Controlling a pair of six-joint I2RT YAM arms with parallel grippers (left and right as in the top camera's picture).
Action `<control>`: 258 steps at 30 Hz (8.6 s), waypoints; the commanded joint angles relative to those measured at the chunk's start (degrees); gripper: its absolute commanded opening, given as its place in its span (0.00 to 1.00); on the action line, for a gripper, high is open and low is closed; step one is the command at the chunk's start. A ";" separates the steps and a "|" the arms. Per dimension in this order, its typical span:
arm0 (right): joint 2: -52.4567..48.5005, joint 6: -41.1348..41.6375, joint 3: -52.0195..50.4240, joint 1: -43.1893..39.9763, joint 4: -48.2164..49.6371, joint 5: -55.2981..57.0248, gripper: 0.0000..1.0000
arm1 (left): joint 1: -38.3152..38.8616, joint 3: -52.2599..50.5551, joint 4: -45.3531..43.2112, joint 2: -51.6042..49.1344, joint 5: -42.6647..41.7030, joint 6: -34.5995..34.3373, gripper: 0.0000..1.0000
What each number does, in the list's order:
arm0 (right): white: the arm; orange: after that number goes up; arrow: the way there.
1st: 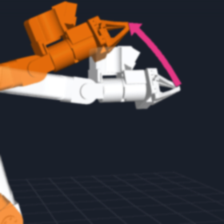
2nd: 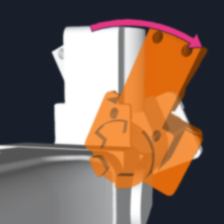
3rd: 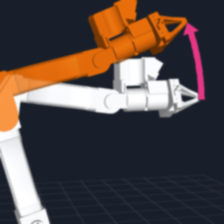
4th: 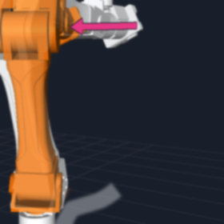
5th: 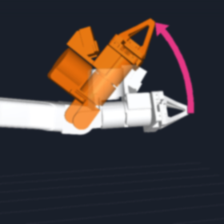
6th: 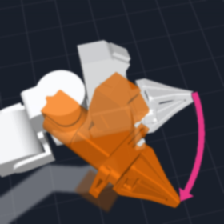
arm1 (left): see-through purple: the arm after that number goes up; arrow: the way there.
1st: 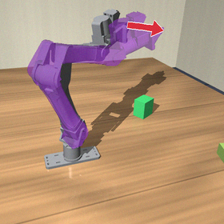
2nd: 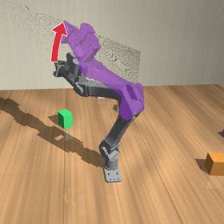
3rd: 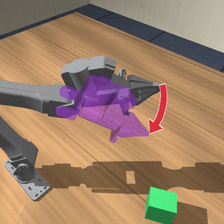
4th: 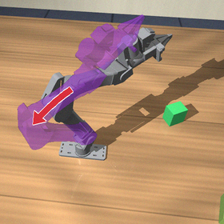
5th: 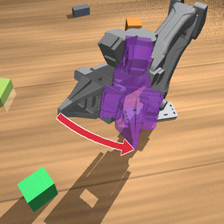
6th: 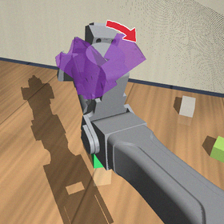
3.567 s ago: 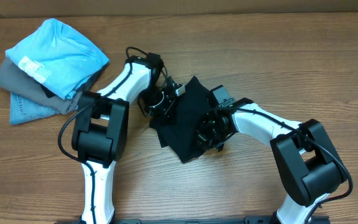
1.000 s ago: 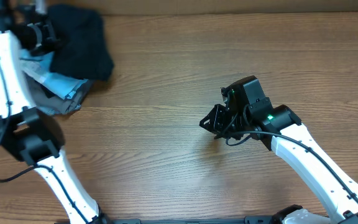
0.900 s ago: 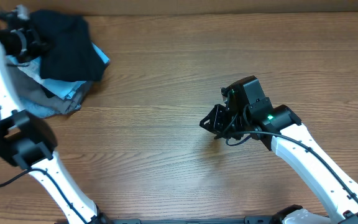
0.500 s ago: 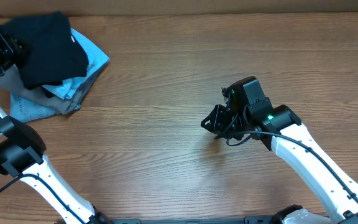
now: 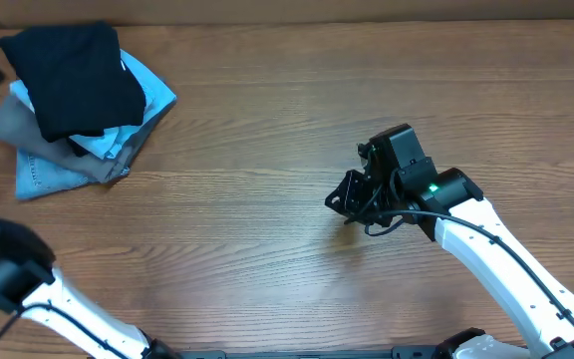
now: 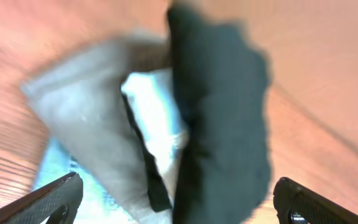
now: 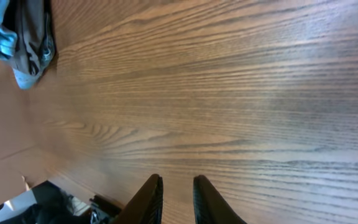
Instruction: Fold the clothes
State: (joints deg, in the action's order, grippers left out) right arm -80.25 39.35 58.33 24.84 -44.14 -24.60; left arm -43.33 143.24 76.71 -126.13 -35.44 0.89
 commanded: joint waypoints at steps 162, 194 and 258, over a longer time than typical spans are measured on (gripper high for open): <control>80.08 -25.88 -57.88 -27.54 40.28 17.46 1.00 | 49.37 5.68 20.06 40.37 26.60 1.66 1.00; 80.08 -25.88 -57.88 -27.54 40.22 17.46 1.00 | 49.37 5.68 20.09 40.30 26.62 1.66 1.00; 80.08 -25.88 -57.88 -27.54 40.22 17.46 1.00 | 44.52 -142.97 -76.65 125.96 29.90 4.46 1.00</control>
State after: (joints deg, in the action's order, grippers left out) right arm -0.73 13.47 1.04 -2.28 -4.25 -7.46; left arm 0.54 0.71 -0.69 -0.86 -6.11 4.64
